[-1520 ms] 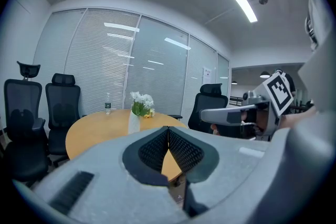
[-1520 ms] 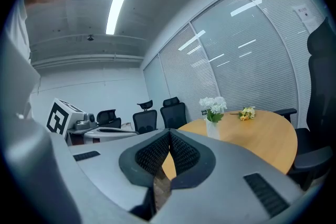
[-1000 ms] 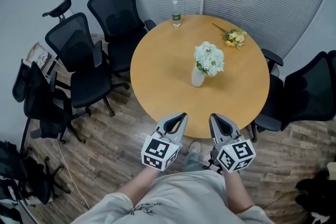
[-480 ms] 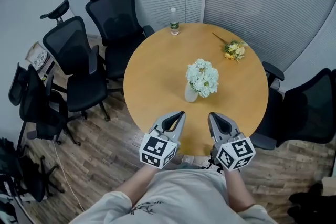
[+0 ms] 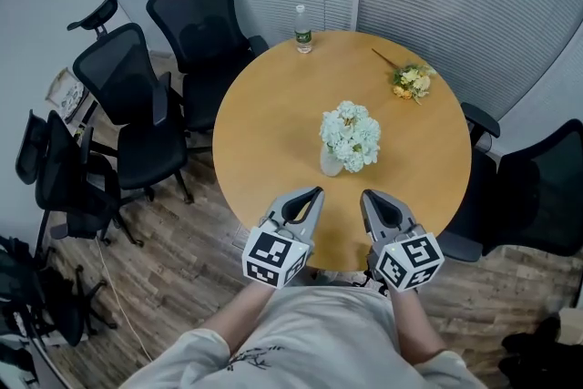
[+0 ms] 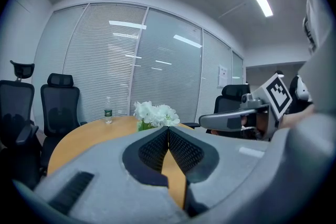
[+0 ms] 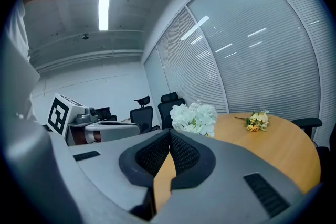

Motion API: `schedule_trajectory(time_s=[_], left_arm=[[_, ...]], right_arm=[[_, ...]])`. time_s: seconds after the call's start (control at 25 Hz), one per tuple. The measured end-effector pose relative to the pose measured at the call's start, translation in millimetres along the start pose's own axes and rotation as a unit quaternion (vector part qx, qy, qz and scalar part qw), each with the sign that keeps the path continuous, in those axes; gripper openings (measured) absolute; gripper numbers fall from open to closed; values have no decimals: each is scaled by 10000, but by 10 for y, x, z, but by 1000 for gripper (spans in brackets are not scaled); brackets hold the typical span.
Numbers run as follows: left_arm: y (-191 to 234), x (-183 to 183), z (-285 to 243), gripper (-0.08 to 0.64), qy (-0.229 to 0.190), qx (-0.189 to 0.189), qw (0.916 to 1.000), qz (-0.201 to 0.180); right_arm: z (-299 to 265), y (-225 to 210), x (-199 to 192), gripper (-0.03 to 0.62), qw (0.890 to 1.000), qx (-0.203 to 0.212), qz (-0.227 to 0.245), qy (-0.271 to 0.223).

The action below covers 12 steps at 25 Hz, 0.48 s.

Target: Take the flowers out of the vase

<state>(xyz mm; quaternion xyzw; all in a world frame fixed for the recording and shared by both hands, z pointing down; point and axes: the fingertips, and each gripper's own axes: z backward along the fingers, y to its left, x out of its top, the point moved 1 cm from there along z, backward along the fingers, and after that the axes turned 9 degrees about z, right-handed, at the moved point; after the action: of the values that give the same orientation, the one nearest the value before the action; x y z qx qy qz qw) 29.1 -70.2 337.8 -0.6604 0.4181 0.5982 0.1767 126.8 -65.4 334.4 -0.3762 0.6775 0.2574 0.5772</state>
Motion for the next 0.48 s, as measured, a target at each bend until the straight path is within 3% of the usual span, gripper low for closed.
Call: schedule_trajectory(time_s=[0.48], left_arm=[[192,29,-139,9,237,-388,9990,-39]], right_arm=[[-171,6,-51,6,9990,-346,-239,152]])
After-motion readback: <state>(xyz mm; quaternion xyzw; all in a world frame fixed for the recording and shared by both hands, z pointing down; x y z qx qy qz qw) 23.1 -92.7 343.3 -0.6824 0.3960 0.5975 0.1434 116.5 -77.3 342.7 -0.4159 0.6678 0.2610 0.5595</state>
